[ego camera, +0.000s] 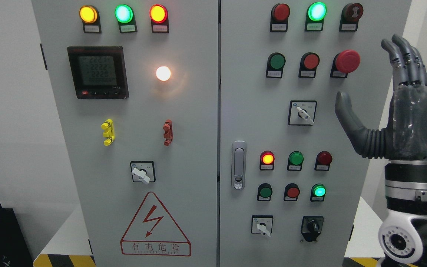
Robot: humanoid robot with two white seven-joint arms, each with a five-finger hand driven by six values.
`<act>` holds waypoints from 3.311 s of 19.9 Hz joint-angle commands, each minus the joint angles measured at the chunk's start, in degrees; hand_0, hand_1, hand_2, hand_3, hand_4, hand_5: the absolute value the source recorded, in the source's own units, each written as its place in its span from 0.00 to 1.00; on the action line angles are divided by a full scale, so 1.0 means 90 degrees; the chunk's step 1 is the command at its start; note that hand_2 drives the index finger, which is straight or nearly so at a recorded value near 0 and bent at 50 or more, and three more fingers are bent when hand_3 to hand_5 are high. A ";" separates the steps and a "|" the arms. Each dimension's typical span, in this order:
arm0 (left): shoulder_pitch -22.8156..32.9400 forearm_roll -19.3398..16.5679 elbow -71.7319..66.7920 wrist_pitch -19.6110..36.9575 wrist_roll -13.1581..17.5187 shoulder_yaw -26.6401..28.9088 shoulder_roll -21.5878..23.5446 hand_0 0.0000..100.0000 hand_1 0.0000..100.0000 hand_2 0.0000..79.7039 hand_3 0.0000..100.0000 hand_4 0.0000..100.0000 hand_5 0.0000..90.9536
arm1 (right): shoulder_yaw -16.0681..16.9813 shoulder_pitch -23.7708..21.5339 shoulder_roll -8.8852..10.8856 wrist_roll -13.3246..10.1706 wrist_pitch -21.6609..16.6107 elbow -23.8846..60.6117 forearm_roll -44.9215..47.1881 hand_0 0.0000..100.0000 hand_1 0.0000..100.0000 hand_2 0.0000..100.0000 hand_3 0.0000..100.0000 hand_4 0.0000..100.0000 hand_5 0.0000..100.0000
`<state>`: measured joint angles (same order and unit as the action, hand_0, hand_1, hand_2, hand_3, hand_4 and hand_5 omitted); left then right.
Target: Rotate and turn off gray switch
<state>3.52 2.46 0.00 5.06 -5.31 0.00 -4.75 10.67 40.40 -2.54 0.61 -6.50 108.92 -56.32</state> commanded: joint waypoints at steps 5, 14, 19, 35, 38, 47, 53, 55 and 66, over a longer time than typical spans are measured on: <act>0.0000 0.0000 -0.0098 -0.0005 0.0004 -0.0010 0.0000 0.12 0.39 0.00 0.00 0.00 0.00 | 0.0015 -0.0045 0.0048 0.0000 0.0000 0.0027 -0.0002 0.38 0.35 0.00 0.00 0.00 0.00; 0.0000 0.0000 -0.0088 -0.0005 0.0004 -0.0010 0.0000 0.12 0.39 0.00 0.00 0.00 0.00 | 0.0035 -0.0055 0.0029 0.0010 0.0009 0.0027 -0.0012 0.38 0.35 0.00 0.05 0.00 0.00; 0.0000 0.0000 -0.0088 -0.0005 0.0004 -0.0010 0.0000 0.12 0.39 0.00 0.00 0.00 0.00 | 0.0044 -0.0055 0.0000 0.0001 0.0009 0.0027 -0.0002 0.38 0.34 0.00 0.15 0.10 0.00; 0.0000 0.0000 -0.0088 -0.0005 0.0004 -0.0010 0.0000 0.12 0.39 0.00 0.00 0.00 0.00 | -0.0248 -0.0455 -0.0283 0.0010 0.0419 0.0027 0.0037 0.25 0.41 0.38 0.79 0.82 0.99; 0.0000 0.0000 -0.0088 -0.0005 -0.0005 -0.0010 0.0000 0.12 0.39 0.00 0.00 0.00 0.00 | -0.0385 -0.0543 -0.0284 0.0010 0.0634 0.0027 0.0027 0.20 0.41 0.43 0.81 0.84 1.00; 0.0000 0.0000 -0.0088 -0.0005 0.0004 -0.0010 0.0000 0.12 0.39 0.00 0.00 0.00 0.00 | -0.0658 -0.0631 -0.0303 0.0020 0.1034 0.0027 0.0018 0.10 0.37 0.50 0.89 0.89 1.00; 0.0000 0.0000 -0.0088 -0.0005 -0.0005 -0.0010 0.0000 0.12 0.39 0.00 0.00 0.00 0.00 | -0.0844 -0.0563 -0.0293 0.0020 0.1405 0.0007 -0.0002 0.08 0.38 0.51 0.89 0.90 1.00; 0.0000 0.0000 -0.0088 -0.0005 -0.0005 -0.0010 0.0000 0.12 0.39 0.00 0.00 0.00 0.00 | -0.0844 -0.0543 -0.0293 0.0020 0.1454 -0.0002 -0.0021 0.07 0.39 0.52 0.89 0.90 1.00; 0.0000 0.0000 -0.0098 -0.0005 -0.0005 -0.0010 0.0000 0.12 0.39 0.00 0.00 0.00 0.00 | -0.0961 -0.0289 -0.0293 0.0245 0.2030 -0.0090 -0.0227 0.04 0.41 0.53 0.89 0.90 1.00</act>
<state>3.52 2.46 0.00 5.05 -5.37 0.00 -4.75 3.61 36.65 -5.08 2.72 10.74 108.75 -57.79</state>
